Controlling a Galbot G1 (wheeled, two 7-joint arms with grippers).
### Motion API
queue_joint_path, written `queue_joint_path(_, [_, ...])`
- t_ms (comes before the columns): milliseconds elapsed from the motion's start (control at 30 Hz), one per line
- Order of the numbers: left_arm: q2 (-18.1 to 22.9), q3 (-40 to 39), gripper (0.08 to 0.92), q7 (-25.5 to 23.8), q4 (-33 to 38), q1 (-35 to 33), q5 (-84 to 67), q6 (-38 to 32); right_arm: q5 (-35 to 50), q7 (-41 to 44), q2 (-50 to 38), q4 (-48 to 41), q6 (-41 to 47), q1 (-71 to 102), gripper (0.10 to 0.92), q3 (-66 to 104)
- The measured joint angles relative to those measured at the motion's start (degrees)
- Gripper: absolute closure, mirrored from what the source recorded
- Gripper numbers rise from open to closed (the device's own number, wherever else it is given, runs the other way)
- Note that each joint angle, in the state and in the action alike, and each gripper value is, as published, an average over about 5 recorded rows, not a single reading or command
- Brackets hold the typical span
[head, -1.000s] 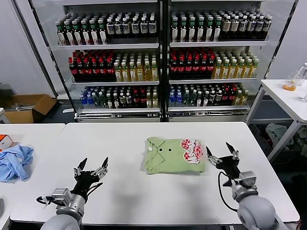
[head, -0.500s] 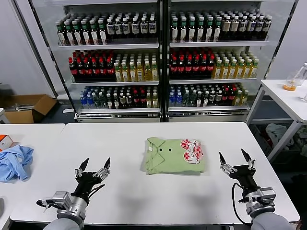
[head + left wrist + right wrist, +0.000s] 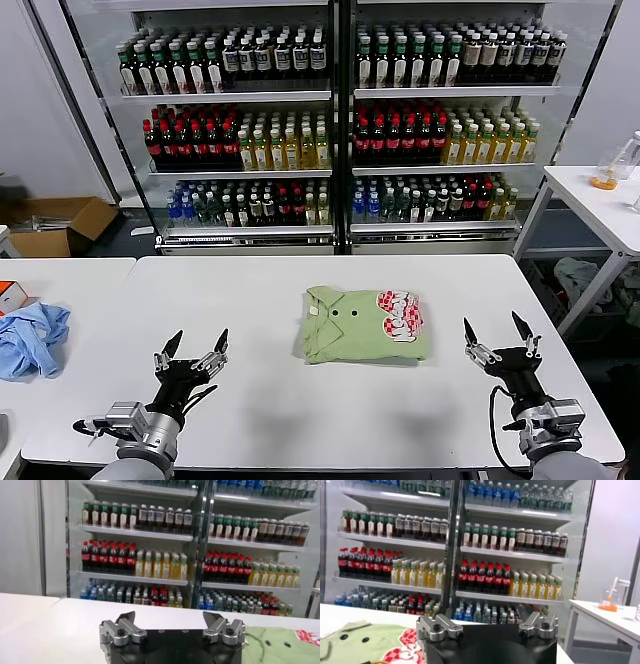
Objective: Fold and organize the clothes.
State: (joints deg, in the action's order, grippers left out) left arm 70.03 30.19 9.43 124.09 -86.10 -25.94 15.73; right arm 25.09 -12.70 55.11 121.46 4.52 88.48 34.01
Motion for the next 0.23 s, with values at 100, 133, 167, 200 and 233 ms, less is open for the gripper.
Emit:
queue_joint_path(100, [0.42, -0.03, 0.177, -0.01, -0.15, -0.01, 0.16, 0.0, -0.02, -0.27, -0.06, 0.5, 0.11, 0.11, 0.203, 0.19])
queue_joint_path(133, [0.52, -0.04, 0.177, -0.03, -0.2, -0.02, 0.2, 0.01, -0.07, -0.29, -0.09, 0.64, 0.14, 0.21, 0.203, 0.26])
queue_joint_path(167, [0.58, -0.06, 0.177, -0.06, -0.22, -0.04, 0.22, 0.02, -0.13, -0.29, -0.13, 0.78, 0.16, 0.33, 0.203, 0.31])
queue_joint_path(200, [0.61, -0.07, 0.177, -0.07, -0.24, -0.05, 0.24, 0.02, -0.16, -0.28, -0.15, 0.84, 0.17, 0.4, 0.203, 0.34])
queue_joint_path(233, [0.63, -0.07, 0.177, -0.08, -0.24, -0.06, 0.25, 0.03, -0.2, -0.26, -0.17, 0.91, 0.17, 0.47, 0.203, 0.36])
